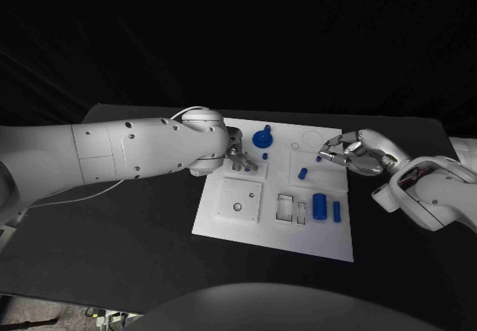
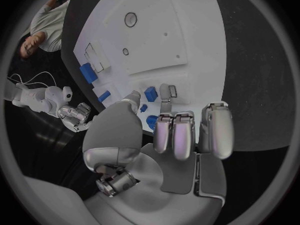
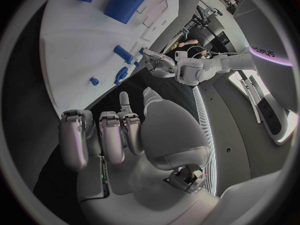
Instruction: Assemble the parts on the task board
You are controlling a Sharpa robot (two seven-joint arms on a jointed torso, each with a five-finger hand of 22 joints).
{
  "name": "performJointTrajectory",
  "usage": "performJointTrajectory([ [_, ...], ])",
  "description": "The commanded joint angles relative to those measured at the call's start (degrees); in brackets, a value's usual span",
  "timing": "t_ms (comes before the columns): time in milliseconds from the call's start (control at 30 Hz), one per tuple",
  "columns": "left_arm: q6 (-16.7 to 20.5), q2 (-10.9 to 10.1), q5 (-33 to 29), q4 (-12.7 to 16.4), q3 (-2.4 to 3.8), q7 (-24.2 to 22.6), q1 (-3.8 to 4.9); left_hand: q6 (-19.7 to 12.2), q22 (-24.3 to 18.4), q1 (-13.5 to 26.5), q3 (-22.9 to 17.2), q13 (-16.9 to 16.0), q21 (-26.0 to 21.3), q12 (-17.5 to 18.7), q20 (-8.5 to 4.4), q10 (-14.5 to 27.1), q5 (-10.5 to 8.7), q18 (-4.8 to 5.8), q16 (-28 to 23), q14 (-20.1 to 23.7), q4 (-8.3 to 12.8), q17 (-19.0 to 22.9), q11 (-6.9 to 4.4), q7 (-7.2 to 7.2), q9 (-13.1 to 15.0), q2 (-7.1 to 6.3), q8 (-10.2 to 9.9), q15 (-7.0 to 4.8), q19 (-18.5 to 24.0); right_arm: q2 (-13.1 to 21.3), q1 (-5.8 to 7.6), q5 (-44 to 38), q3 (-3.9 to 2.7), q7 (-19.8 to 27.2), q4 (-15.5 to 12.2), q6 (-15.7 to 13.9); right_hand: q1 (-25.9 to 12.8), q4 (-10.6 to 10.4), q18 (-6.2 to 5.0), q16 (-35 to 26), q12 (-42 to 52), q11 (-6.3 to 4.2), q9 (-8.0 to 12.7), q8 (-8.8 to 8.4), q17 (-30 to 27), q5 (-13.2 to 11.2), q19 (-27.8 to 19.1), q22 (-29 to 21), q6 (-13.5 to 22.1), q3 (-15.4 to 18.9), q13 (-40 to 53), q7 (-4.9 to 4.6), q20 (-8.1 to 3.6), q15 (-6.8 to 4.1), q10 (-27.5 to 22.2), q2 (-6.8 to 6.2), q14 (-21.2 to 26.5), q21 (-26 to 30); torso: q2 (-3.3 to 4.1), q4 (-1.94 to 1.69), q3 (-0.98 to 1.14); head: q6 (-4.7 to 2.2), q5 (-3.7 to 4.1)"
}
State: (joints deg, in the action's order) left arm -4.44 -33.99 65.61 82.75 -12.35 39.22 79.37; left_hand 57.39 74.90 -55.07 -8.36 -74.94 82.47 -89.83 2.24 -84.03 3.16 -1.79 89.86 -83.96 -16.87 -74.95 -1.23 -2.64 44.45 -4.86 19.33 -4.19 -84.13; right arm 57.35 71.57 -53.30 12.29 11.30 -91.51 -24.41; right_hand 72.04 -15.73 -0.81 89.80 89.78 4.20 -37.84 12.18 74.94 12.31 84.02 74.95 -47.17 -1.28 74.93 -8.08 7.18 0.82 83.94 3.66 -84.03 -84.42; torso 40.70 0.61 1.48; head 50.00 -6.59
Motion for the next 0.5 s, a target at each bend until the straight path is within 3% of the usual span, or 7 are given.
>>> performJointTrajectory([
  [33,0.1,-1.3,1.4,1.2,0.14,8.1,-0.10,1.1,13.1,1.8,2.4,-15.1,1.1,-0.2,-0.56,-6.0,-0.38,0.27,0.1,-6.0,0.1,-15.1,-0.92,0.74,2.4,-0.13,2.9,-0.65,-2.9,0.0,-0.05,-0.4,0.01,0.4,0.0,0.5,0.3,0.1,-0.99,0.2,0.2,0.00,0.1,0.21,15.1,0.3,1.1,12.7,0.2,0.1,15.1,-0.04,0.02,0.03,6.1,0.09,-6.0,0.2,-0.01,0.06,0.02,0.00,0.00],
  [167,1.3,-3.0,0.8,2.9,0.49,7.1,1.03,0.1,13.4,1.7,5.0,-15.1,2.2,-0.2,-0.98,-6.0,-0.26,0.51,0.1,-6.0,0.1,-15.1,-1.31,1.21,5.6,0.81,6.3,-1.03,-3.4,0.1,-0.05,-0.4,0.01,0.3,0.2,0.5,0.3,0.0,-1.00,0.2,0.2,0.00,0.1,0.22,15.1,0.3,1.0,12.7,0.1,0.1,15.1,-0.04,0.02,0.03,6.1,0.10,-6.0,0.2,0.01,0.01,-0.01,0.00,0.29],
  [333,0.6,-4.7,-1.6,4.1,1.09,6.1,2.94,-0.3,13.5,0.7,6.1,-15.1,2.4,-0.2,-1.01,-6.0,0.92,0.57,0.1,-6.0,0.2,-15.1,-1.38,1.33,6.4,1.29,7.2,-1.10,-3.5,0.1,-0.05,-0.4,0.01,0.3,0.3,0.4,0.2,0.0,-0.98,0.2,0.2,0.00,0.1,0.23,15.1,0.4,1.1,12.7,0.1,0.1,15.1,-0.04,0.02,0.04,6.1,0.10,-6.0,0.2,-0.03,0.10,0.07,0.00,0.44],
  [500,-3.1,-5.3,-5.9,3.3,1.49,5.0,5.03,-1.1,13.5,-2.5,6.9,-15.1,2.6,-0.2,-1.04,-6.0,4.14,0.60,0.1,-6.0,0.2,-15.1,-1.36,1.35,6.7,2.26,7.3,-1.10,-3.6,0.1,-0.05,-0.4,0.01,0.4,0.3,0.3,0.2,0.0,-0.98,0.2,0.2,0.00,0.1,0.23,15.1,0.4,1.1,12.7,0.1,0.1,15.1,-0.04,0.02,0.04,6.1,0.10,-6.0,0.2,-0.05,0.01,0.05,0.00,0.80],
])
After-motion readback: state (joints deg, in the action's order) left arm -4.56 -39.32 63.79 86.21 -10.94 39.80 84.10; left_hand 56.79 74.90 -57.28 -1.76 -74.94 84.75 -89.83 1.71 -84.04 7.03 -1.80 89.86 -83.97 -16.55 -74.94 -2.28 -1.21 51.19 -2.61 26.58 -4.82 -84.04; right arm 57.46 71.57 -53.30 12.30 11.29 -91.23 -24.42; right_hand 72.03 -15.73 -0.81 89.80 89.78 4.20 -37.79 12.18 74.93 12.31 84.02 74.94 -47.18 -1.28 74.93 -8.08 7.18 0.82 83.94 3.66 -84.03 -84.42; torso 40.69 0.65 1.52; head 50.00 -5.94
